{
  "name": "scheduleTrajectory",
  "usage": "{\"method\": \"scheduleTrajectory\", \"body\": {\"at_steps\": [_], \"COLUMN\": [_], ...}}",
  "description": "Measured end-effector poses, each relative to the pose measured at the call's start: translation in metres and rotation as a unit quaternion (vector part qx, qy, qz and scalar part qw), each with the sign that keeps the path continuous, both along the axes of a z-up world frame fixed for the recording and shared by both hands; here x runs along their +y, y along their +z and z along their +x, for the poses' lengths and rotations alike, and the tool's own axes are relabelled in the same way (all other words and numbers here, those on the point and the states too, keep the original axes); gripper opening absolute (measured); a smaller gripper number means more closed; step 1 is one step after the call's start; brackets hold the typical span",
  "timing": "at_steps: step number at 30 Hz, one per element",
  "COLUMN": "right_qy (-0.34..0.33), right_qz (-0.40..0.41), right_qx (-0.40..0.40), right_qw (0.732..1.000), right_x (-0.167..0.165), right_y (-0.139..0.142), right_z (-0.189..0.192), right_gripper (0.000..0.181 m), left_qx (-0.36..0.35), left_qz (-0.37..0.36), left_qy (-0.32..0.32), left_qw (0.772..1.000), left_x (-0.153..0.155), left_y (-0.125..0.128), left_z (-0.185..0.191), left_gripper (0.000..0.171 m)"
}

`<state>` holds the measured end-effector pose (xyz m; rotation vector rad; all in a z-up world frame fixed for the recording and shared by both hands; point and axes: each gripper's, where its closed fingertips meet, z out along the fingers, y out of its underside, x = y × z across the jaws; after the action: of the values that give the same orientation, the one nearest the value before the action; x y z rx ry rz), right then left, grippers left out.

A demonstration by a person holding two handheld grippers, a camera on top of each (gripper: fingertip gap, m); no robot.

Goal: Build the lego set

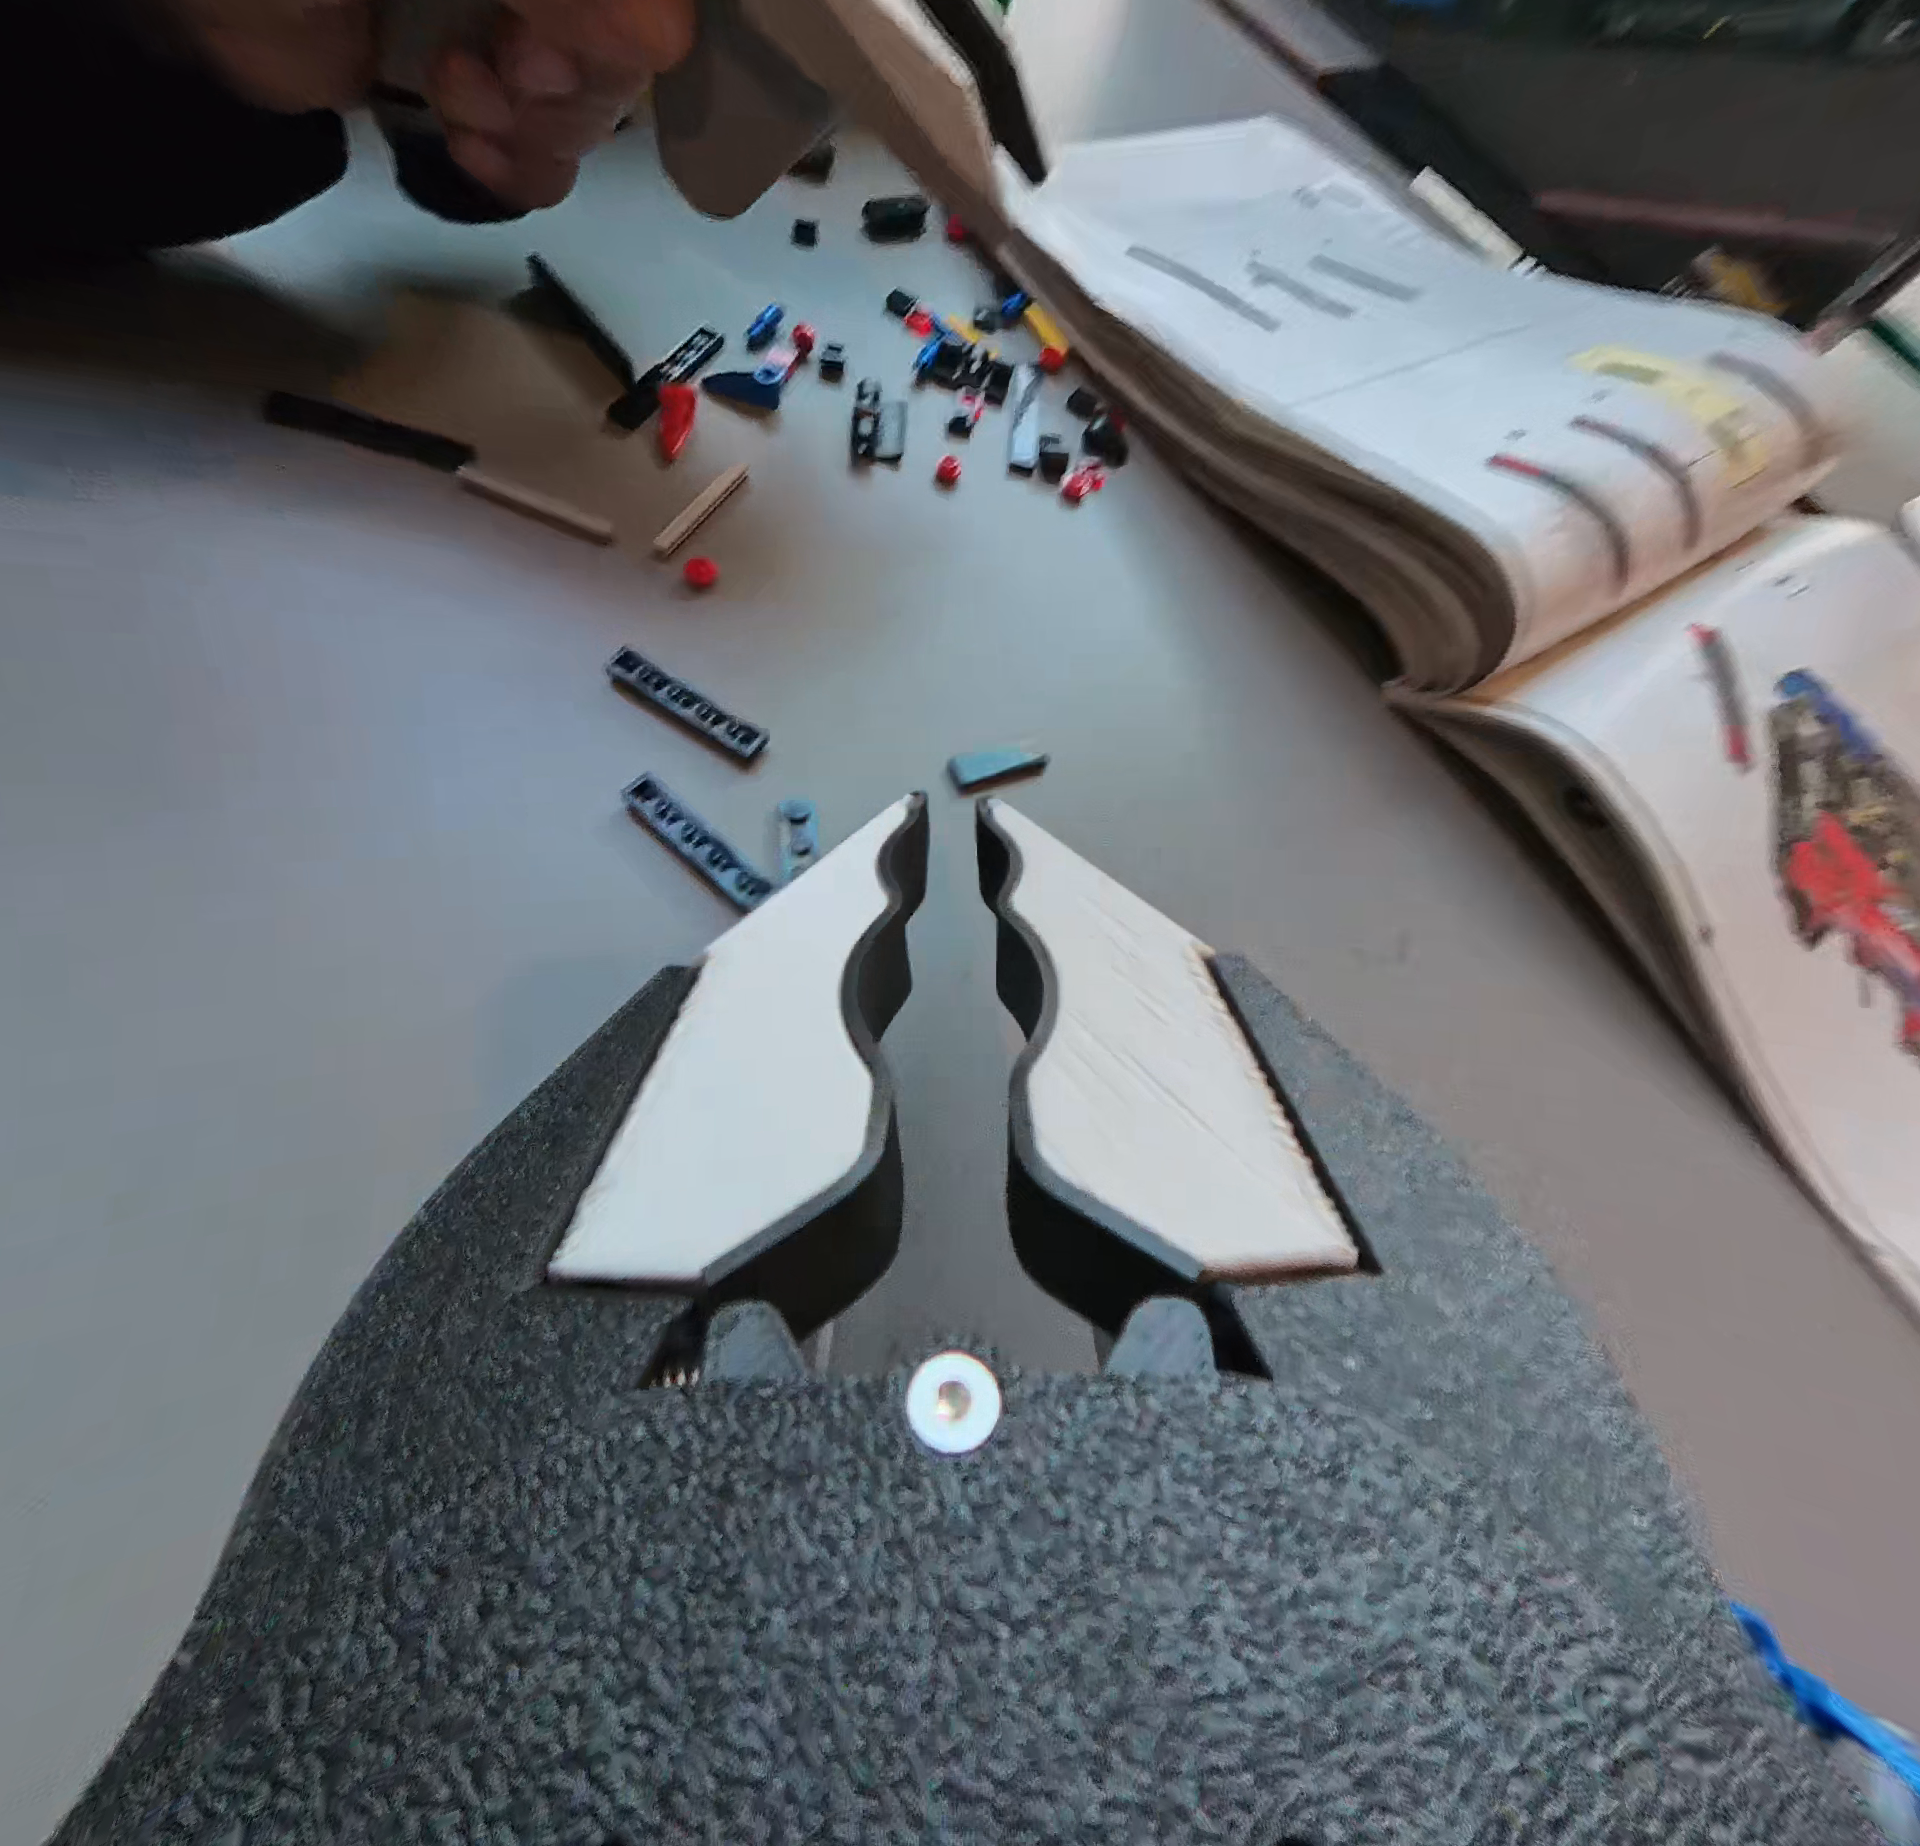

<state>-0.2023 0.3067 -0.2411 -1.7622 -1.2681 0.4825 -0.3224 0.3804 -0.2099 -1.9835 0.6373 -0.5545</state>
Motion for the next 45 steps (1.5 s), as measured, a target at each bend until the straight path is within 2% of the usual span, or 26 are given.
{"method": "scheduleTrajectory", "body": {"at_steps": [3,9,15,19,22,25,28,33,36,45], "right_qy": [0.034,0.062,0.086,0.073,0.052,0.058,0.054,0.031,0.041,0.033], "right_qz": [-0.067,-0.084,-0.084,-0.085,-0.062,-0.067,-0.062,-0.072,-0.081,-0.064], "right_qx": [-0.045,-0.101,-0.123,-0.133,-0.148,-0.147,-0.150,-0.123,-0.123,-0.135], "right_qw": [0.996,0.989,0.985,0.985,0.986,0.985,0.985,0.989,0.988,0.988], "right_x": [-0.023,-0.030,-0.031,-0.026,-0.017,-0.020,-0.018,-0.014,-0.016,0.005], "right_y": [-0.018,-0.031,-0.031,-0.031,-0.030,-0.030,-0.030,-0.022,-0.024,-0.027], "right_z": [0.006,0.011,0.008,0.009,0.013,0.013,0.014,0.013,0.010,0.001], "right_gripper": [0.014,0.016,0.011,0.018,0.014,0.012,0.013,0.013,0.013,0.012], "left_qx": [-0.004,0.075,0.070,0.063,0.088,0.106,0.089,0.067,0.048,0.030], "left_qz": [-0.004,-0.003,-0.002,-0.046,-0.056,-0.061,-0.062,-0.063,-0.074,-0.089], "left_qy": [-0.048,-0.113,-0.199,-0.272,-0.297,-0.296,-0.288,-0.233,-0.204,-0.180], "left_qw": [0.999,0.991,0.978,0.959,0.949,0.947,0.952,0.968,0.975,0.979], "left_x": [-0.012,-0.031,-0.057,-0.085,-0.097,-0.097,-0.095,-0.077,-0.067,-0.061], "left_y": [0.001,-0.020,-0.019,-0.026,-0.037,-0.044,-0.038,-0.030,-0.028,-0.026], "left_z": [0.015,0.036,0.056,0.069,0.075,0.074,0.074,0.066,0.061,0.055], "left_gripper": [0.029,0.027,0.026,0.026,0.026,0.027,0.026,0.025,0.024,0.023]}}
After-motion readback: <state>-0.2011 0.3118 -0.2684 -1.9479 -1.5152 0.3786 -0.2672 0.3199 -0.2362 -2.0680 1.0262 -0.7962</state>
